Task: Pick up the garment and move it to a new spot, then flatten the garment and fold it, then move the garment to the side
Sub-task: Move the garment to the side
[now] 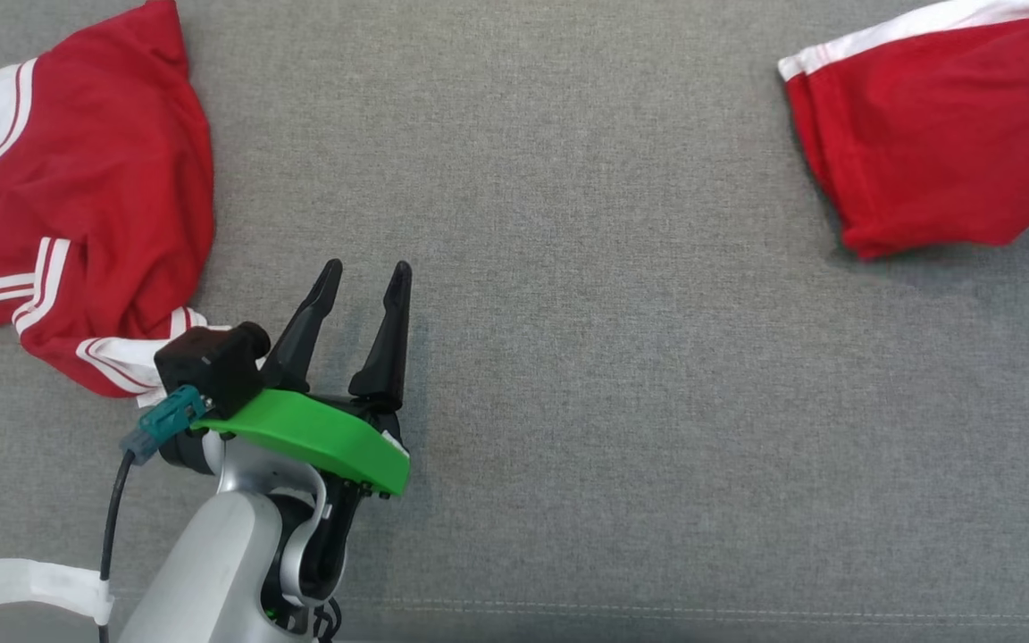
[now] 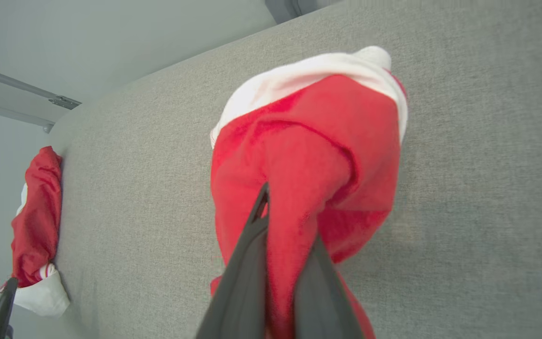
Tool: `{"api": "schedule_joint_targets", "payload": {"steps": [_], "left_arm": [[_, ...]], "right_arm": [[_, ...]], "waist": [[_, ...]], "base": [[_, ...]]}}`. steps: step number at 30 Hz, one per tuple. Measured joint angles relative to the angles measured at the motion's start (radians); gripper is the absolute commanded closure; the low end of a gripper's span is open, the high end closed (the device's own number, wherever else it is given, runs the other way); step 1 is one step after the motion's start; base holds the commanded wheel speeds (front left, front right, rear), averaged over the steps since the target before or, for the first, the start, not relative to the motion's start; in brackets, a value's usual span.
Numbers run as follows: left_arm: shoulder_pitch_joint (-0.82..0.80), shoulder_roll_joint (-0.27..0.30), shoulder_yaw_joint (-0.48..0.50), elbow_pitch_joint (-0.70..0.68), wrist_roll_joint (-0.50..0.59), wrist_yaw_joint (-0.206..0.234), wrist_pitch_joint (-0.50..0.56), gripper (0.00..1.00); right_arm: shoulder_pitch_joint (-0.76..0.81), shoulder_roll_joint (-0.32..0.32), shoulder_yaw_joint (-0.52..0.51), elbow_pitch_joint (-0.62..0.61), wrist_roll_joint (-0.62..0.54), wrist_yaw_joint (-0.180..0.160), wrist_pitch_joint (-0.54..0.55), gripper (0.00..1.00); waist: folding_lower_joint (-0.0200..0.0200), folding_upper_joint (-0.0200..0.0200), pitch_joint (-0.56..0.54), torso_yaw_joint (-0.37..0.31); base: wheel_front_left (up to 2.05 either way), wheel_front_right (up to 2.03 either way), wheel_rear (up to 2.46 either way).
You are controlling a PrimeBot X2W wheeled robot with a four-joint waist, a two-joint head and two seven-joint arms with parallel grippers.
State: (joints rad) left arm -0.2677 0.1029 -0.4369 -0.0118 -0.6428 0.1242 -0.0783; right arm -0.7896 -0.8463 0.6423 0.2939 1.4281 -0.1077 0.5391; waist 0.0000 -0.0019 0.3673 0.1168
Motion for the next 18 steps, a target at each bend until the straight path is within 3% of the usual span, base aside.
{"api": "schedule_joint_targets", "payload": {"steps": [11, 18], "left_arm": [[-0.059, -0.007, 0.006, -0.016, 0.002, 0.0, 0.026, 0.0], [-0.105, -0.015, 0.007, -0.002, 0.023, 0.0, 0.026, 0.0]], "right_arm": [[-0.019, -0.156, 0.025, 0.09, -0.099, -0.016, 0.058, 1.0], [0.008, -0.165, 0.062, 0.132, -0.148, -0.016, 0.066, 1.0]], "waist": [[0.0, 0.0, 0.104, -0.031], [0.0, 0.0, 0.15, -0.052]], "base": [[0.0, 0.0, 0.0], [0.0, 0.0, 0.0]]}}
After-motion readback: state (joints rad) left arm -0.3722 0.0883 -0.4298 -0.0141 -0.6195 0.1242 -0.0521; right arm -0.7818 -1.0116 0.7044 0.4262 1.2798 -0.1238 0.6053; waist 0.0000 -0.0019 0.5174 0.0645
